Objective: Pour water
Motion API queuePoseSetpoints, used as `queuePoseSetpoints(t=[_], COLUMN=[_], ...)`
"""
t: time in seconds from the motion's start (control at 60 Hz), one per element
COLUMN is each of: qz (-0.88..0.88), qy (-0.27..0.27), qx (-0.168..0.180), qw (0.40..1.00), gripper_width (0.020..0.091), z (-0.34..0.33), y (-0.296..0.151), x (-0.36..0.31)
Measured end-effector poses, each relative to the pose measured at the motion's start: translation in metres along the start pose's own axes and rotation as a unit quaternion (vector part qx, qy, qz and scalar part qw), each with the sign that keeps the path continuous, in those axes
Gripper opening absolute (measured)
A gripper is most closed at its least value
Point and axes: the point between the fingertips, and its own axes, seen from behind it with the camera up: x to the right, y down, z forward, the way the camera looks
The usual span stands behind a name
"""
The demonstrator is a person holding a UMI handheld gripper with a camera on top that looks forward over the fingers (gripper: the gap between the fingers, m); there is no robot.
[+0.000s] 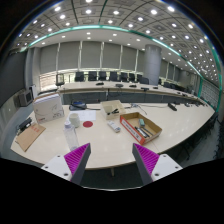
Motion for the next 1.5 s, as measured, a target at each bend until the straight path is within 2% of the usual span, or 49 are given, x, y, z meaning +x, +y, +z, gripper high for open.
queuePoseSetpoints(t=[0.233, 0.433, 0.567, 0.917, 0.983, 1.1, 1.167, 1.25, 1.367, 1.483, 1.5], qz=[-0.010, -0.017, -0.012, 0.005, 0.006, 0.002, 0.003, 0.024, 0.045, 0.046, 0.044], qy=[-0.032, -0.074, -0.094, -0.069, -0.062, -0.045, -0.033, -0.034, -0.020, -0.015, -0.015], qx=[-0.018, -0.018, -0.005, 0.028, 0.033, 0.049, 0.059, 0.060, 0.055, 0.043, 0.042], qw=[0.999, 0.997, 0.996, 0.997, 0.998, 0.998, 0.998, 0.997, 0.997, 0.998, 0.998], gripper_width=[0.0860, 0.0860, 0.0860, 0.0849, 0.0797, 0.0650, 0.0526, 0.0500, 0.0409, 0.0390, 0.0357], z=[0.027, 0.066, 0.105, 0.240, 0.260, 0.283, 0.288, 0.292, 0.297, 0.298, 0.297], y=[0.025, 0.052, 0.063, 0.079, 0.083, 0.083, 0.078, 0.075, 0.073, 0.070, 0.069], x=[-0.039, -0.106, -0.154, -0.223, -0.229, -0.229, -0.225, -0.226, -0.219, -0.217, -0.217])
